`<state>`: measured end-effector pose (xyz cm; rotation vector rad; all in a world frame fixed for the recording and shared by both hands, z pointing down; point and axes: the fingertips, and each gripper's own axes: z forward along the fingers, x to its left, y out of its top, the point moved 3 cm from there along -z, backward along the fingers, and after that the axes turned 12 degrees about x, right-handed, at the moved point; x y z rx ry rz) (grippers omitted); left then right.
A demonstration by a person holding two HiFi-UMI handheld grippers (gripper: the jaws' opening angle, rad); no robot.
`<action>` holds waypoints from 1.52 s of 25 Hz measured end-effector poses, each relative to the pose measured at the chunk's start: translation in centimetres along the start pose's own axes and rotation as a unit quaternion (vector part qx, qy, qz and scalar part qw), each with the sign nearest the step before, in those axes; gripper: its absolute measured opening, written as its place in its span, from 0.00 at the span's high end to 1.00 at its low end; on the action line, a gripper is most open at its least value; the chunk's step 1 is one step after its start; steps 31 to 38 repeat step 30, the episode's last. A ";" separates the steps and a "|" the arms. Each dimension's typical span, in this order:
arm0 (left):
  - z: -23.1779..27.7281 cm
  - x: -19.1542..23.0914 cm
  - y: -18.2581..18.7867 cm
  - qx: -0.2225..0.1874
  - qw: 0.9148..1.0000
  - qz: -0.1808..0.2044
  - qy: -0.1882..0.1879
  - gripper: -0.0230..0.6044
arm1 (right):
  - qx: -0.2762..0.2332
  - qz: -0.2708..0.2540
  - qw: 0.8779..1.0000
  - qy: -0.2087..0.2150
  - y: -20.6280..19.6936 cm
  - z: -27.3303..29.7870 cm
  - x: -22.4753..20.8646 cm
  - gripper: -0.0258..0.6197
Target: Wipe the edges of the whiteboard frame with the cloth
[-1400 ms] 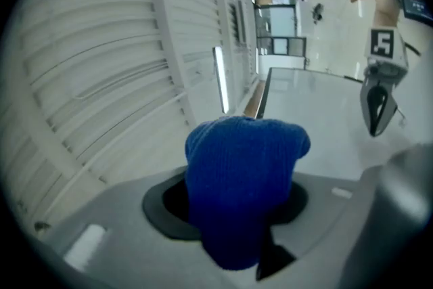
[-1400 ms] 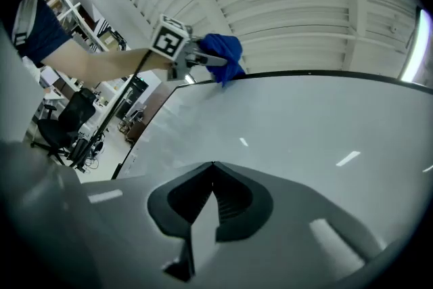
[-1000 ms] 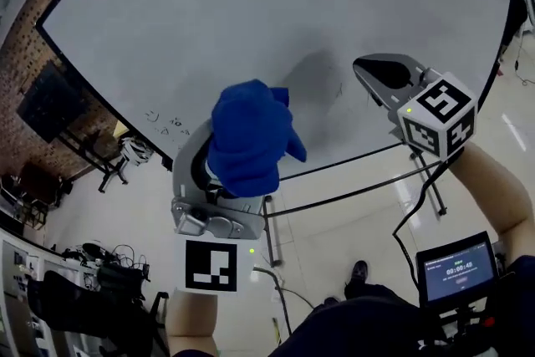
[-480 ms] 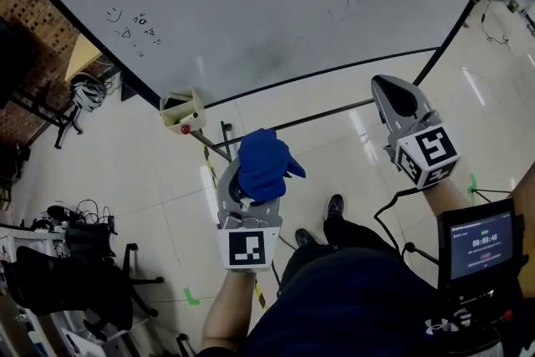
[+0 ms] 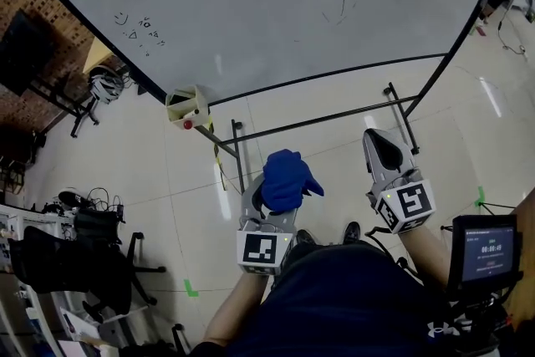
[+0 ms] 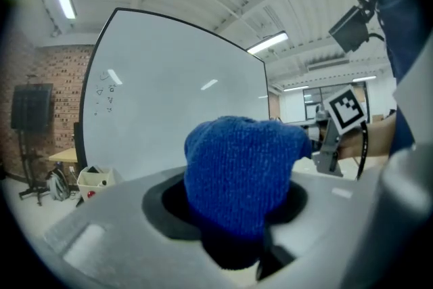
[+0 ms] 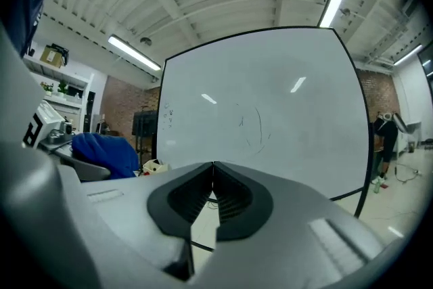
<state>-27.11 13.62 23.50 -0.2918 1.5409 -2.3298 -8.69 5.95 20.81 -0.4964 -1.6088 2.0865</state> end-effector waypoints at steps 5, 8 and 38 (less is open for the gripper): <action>1.8 -2.7 1.8 -0.001 1.000 -0.028 -0.007 0.64 | -0.012 -0.017 0.999 0.037 0.3 -1.4 -0.3 0.95; 2.0 -3.9 1.9 -0.002 0.999 -0.035 -0.009 0.64 | -0.016 -0.027 0.998 0.054 0.2 -2.1 -0.2 0.94; 0.7 -5.9 0.2 0.009 0.999 -0.036 0.008 0.64 | -0.006 -0.055 0.996 0.065 -1.1 -2.8 -0.1 0.95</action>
